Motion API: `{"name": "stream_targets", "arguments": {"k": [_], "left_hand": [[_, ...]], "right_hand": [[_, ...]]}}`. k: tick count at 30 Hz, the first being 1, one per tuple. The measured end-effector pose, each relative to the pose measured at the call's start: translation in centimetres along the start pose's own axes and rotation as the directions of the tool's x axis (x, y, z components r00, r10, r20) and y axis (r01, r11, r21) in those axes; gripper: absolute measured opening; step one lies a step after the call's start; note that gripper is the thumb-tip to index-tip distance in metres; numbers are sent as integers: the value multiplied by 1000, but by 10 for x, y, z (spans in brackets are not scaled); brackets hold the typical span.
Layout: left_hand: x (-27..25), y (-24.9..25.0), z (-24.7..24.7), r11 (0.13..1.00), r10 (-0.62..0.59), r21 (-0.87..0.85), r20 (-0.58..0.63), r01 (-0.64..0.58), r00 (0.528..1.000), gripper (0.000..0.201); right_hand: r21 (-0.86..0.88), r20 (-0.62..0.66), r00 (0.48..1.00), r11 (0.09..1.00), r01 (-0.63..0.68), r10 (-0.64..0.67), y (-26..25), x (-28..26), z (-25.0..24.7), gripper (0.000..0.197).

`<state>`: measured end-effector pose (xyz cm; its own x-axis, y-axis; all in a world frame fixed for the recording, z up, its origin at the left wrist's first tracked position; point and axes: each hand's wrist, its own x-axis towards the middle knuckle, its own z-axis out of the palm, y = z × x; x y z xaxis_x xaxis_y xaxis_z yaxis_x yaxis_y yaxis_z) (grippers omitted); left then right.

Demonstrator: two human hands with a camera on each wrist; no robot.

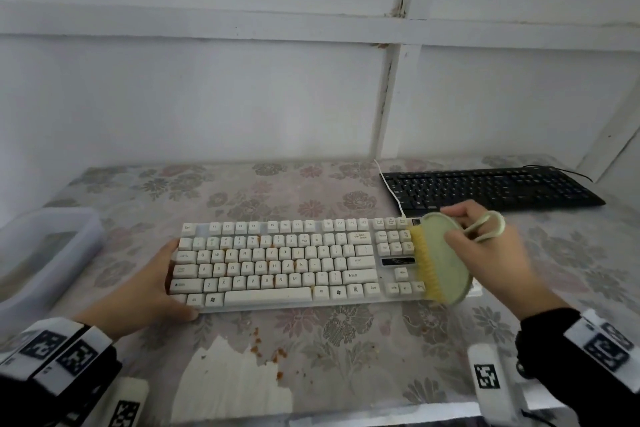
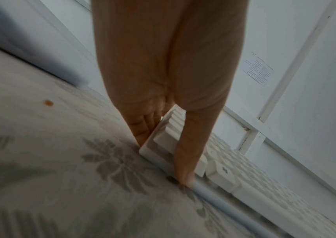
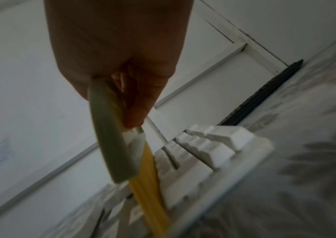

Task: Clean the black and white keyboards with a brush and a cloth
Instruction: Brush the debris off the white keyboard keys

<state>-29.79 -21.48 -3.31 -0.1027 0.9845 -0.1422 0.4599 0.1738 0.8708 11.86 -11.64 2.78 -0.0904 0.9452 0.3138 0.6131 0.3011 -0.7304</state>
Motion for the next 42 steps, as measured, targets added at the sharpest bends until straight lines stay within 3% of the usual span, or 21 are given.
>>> {"name": "stream_targets", "arguments": {"k": [5, 8, 11, 13, 26, 31, 33, 36, 42], "left_hand": [[-2, 3, 1, 999, 14, -29, -4, -15, 1000, 100], [-3, 4, 1, 999, 22, -25, -1, -22, 1000, 99], [-2, 1, -1, 999, 21, -25, -5, -21, 1000, 98], [-2, 2, 0, 999, 23, -24, 0, -23, 1000, 96], [1, -3, -1, 999, -34, 20, -14, 35, 999, 102], [0, 2, 2, 1000, -28, 10, -22, 28, 999, 97], [-2, 5, 3, 999, -41, 0, -26, 41, 999, 97], [-4, 8, 3, 998, -55, 3, -28, 55, 998, 105], [-3, 9, 5, 998, -62, 22, -46, 63, 997, 100]], "right_hand": [[-37, 159, 987, 999, -33, 39, 2, -16, -19, 20], [-20, 62, 998, 1000, 9, -8, -9, -4, -26, 21], [112, -77, 996, 992, 51, -42, -16, 11, -21, 23], [177, -96, 994, 982, 70, -54, -14, 21, -12, 26], [98, 198, 980, 995, 4, -23, 10, -9, -14, 28], [137, -39, 997, 988, 73, -68, -8, 16, -9, 21], [175, -73, 996, 982, 71, -59, -13, 24, 1, 21], [115, -17, 999, 993, 37, -35, -14, 24, 10, 18], [33, 126, 992, 999, 12, -16, -1, -4, 5, 18]]}}
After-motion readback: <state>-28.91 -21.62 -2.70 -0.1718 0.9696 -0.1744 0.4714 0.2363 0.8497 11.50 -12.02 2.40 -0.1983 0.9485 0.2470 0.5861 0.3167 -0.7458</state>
